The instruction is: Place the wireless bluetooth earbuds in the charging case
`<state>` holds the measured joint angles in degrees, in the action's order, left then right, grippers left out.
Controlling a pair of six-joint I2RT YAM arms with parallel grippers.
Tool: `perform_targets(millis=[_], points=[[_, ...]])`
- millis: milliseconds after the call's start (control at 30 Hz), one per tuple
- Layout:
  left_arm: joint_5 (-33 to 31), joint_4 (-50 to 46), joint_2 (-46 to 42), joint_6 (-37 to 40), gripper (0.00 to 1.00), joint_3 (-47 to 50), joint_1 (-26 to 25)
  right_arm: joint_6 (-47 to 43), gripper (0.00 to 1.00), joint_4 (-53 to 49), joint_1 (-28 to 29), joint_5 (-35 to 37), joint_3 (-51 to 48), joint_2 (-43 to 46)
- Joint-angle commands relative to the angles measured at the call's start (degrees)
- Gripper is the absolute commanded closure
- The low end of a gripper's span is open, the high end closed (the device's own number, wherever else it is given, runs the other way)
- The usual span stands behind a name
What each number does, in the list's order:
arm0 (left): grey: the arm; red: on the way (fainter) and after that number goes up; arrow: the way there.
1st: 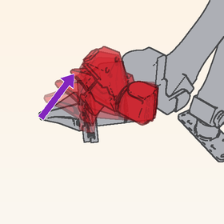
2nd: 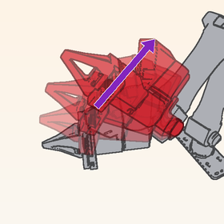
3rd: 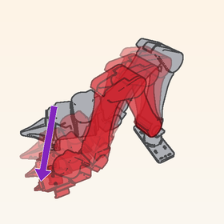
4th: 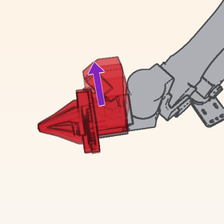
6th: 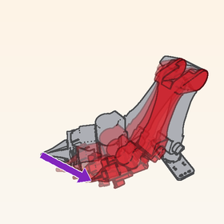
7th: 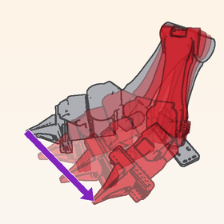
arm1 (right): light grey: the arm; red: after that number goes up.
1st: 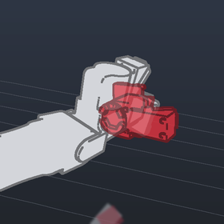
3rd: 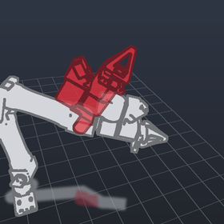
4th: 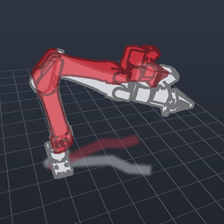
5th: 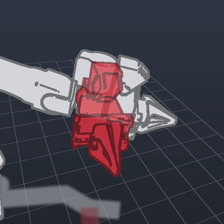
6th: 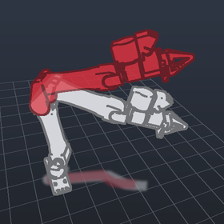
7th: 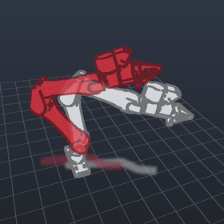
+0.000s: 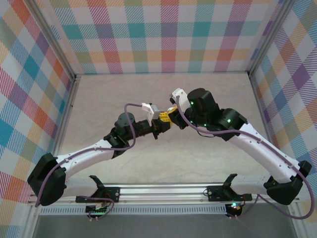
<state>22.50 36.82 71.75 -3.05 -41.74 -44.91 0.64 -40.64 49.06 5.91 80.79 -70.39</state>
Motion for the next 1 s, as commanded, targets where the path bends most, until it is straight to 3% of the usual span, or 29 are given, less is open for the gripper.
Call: perform_targets(millis=[0, 100, 533, 767, 967], points=[[-3.8, 6.0, 0.6, 4.1, 1.0, -4.9, -0.2, 5.7, 0.79, -7.6, 0.7, -1.9, 0.2, -2.2], [-5.2, 7.2, 1.5, 4.4, 1.0, -5.0, -0.1, 7.2, 0.78, -8.4, 0.7, -0.7, 0.6, -2.9], [-4.4, 11.2, 2.2, 0.3, 1.0, -3.2, 1.1, 13.2, 0.52, -12.8, 0.6, 4.2, 8.5, -4.4], [-3.9, 11.5, 1.9, -0.6, 1.0, -2.5, 1.1, 16.2, 0.5, -16.0, -1.0, 1.6, 13.8, -6.0], [-3.6, 7.5, 1.3, 1.0, 1.0, -2.0, 1.7, 18.7, 0.5, -13.8, -4.3, -2.5, 12.5, -3.3]])
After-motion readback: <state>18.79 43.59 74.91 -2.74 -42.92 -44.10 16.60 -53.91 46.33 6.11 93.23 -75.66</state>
